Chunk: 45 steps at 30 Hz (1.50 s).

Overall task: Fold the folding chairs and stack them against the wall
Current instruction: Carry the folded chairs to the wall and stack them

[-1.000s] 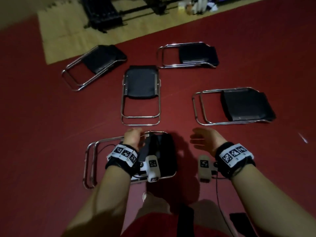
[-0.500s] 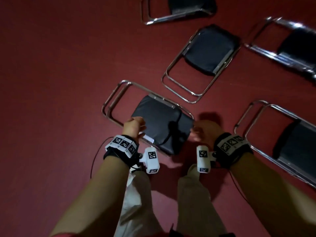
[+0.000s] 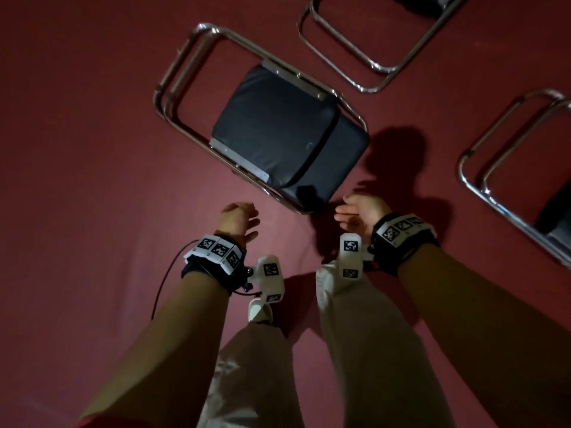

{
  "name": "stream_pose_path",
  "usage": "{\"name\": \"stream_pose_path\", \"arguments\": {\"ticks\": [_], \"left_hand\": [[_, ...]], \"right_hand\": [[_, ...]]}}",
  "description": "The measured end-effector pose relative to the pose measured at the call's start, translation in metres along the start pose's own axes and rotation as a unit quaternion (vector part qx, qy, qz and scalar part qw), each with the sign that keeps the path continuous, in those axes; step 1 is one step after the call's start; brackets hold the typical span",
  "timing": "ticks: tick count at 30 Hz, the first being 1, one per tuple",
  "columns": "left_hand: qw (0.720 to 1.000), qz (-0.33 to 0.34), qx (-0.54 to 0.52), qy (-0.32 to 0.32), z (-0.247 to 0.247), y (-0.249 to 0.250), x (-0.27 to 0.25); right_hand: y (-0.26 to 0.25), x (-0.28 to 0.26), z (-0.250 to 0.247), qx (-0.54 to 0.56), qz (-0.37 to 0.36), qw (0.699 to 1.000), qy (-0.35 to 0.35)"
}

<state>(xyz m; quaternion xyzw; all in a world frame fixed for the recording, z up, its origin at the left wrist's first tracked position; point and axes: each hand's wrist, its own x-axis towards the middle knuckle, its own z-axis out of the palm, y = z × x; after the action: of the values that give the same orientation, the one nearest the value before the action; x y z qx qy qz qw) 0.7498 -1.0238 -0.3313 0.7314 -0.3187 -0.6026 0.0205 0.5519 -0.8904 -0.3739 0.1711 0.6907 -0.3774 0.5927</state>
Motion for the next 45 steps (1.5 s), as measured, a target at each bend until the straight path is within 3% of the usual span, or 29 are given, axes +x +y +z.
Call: {"name": "stream_pose_path", "arguments": {"ticks": [7, 21, 26, 33, 38, 42, 45], "left_hand": [[1.000, -0.025, 0.012, -0.002, 0.021, -0.076, 0.088], [0.998, -0.057, -0.004, -0.012, 0.098, -0.167, 0.293], [0.994, -0.079, -0.043, -0.069, 0.114, -0.198, 0.345], [0.987, -0.040, 0.067, -0.138, 0.138, -0.197, 0.381], [0.983, -0.059, 0.024, -0.171, 0.139, -0.202, 0.394], [0.978, -0.063, 0.043, -0.195, 0.140, -0.204, 0.394], [0.967, -0.055, 0.084, -0.234, 0.142, -0.203, 0.388]], "right_hand": [[0.058, 0.100, 0.008, 0.025, 0.024, 0.999, -0.007], [0.097, 0.302, 0.032, 0.084, -0.003, 0.996, 0.015], [0.123, 0.363, 0.029, 0.104, 0.003, 0.994, 0.015], [0.142, 0.376, 0.040, 0.134, -0.029, 0.990, 0.028], [0.158, 0.378, 0.027, 0.110, -0.080, 0.989, 0.055], [0.174, 0.373, 0.019, 0.124, -0.043, 0.989, 0.071], [0.183, 0.367, 0.021, 0.117, -0.022, 0.992, 0.042]]}}
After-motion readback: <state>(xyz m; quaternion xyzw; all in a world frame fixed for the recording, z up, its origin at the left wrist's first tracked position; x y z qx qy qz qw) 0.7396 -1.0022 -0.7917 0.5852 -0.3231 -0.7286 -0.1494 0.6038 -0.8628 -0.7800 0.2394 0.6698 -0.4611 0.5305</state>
